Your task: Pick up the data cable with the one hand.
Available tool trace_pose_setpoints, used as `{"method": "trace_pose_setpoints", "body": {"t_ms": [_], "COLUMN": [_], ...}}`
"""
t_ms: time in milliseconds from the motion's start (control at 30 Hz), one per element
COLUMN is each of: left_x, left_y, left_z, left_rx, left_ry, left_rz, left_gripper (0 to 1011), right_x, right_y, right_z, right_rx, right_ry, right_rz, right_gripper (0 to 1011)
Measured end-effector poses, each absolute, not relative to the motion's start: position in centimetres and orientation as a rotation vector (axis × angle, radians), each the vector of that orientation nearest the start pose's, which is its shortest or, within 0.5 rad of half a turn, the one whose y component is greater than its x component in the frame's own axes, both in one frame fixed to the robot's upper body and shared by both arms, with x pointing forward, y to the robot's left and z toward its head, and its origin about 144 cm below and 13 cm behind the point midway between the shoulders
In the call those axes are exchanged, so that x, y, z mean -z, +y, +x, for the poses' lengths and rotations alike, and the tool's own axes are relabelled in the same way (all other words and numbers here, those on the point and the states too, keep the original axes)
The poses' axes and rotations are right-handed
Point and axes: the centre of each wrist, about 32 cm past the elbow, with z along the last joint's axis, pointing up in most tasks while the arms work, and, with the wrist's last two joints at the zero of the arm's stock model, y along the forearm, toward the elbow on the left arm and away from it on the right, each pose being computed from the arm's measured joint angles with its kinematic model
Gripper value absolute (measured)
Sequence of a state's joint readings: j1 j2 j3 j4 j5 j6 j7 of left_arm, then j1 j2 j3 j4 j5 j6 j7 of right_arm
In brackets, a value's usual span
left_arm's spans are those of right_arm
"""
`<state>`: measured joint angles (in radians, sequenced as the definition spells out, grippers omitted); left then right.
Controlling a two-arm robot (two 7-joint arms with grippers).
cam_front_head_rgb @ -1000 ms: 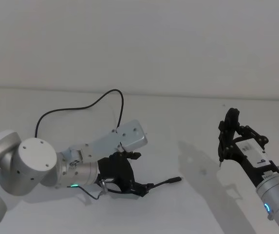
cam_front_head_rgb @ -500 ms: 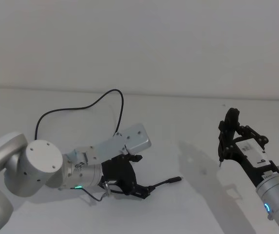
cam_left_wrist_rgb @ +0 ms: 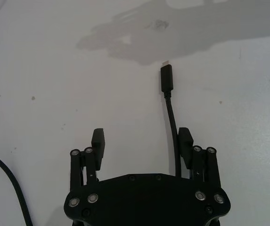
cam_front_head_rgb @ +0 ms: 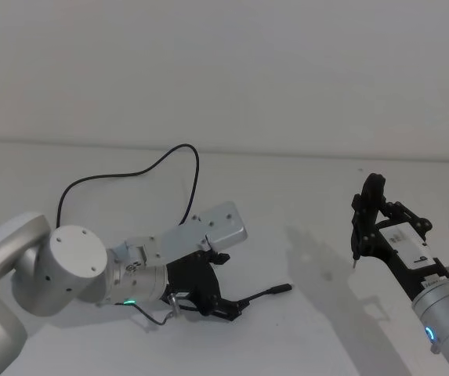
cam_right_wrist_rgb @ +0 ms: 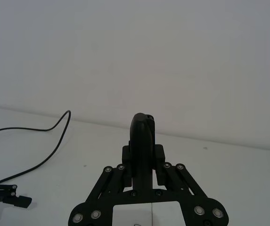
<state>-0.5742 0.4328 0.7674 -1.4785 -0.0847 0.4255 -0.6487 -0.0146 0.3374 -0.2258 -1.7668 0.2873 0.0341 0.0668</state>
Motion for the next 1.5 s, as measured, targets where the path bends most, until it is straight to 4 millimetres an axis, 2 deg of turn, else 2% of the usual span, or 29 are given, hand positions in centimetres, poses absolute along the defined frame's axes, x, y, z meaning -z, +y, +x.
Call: {"method": "trace_pose_setpoints", "body": {"t_ms": [100,1500], "left_x": [-123.52,-123.37], "left_y": [16.1,16.0], "left_z": [54.28,54.3], "left_rx": [-0.429,-0.432], "left_ry": [-0.168,-0.166], "left_rz": [0.663,0.684], "left_gripper": [908,645], "right_x": [-118.87,-118.87], "right_y": [-23.71,-23.71], "right_z": [44.33,44.33], "right_rx": [1.229,1.229], "right_ry": [-0.075,-0.075], "right_rz": [0.026,0.026], "right_gripper": [268,268]}}
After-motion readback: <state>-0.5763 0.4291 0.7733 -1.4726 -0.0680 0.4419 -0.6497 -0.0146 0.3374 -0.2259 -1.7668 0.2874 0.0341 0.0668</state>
